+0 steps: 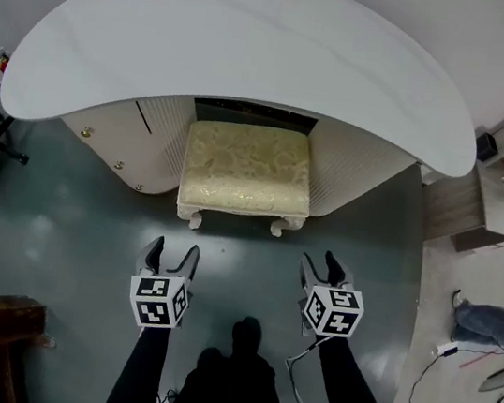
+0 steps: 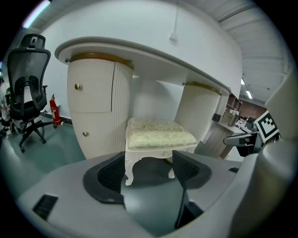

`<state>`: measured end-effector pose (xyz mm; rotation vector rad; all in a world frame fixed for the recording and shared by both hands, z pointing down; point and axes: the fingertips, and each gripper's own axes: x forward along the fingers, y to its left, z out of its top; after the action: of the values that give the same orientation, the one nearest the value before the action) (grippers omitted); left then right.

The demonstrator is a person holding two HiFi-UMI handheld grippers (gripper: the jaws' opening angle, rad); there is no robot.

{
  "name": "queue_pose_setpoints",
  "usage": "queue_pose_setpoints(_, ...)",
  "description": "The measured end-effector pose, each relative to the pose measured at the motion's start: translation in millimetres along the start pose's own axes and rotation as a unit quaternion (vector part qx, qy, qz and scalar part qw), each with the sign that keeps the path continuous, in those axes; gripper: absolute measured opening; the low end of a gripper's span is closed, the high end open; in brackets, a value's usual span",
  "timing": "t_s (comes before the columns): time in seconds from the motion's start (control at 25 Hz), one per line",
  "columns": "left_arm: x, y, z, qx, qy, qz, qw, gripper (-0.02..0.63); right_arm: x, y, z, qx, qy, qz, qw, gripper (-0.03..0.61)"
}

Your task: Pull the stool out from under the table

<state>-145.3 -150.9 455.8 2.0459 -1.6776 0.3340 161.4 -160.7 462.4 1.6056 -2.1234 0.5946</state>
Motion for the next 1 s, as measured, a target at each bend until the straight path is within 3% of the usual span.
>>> queue_pose_setpoints(0.28,88.4,30.2,-55.7,0.002,-0.01,0.014,0.9998,0.344,86.8,-35.4,-38.5,-0.029,-0.033,-0.012,0.999,0.242)
queue_pose_setpoints(0.44,134.2,48.5,-86.5,0.003,-0.015,0.026,0.9996,0.363,133.3,-49.5,-66.0,-0.036,-0.047,-0.013,0.998,0.328)
queue_pose_setpoints(0.6,172.4,65.2,-110.2,0.001,-0.02,0.04,0.999,0.377,174.9,-49.3,-86.0,-0.061,-0.056,0.001,0.997,0.345)
queue_pose_setpoints(1.0,215.9,101.3,-122.8,-0.011,-0.055,0.064,0.9964,0.38,235.4,-55.4,-100.9,-0.059,-0.076,0.004,0.995,0.347)
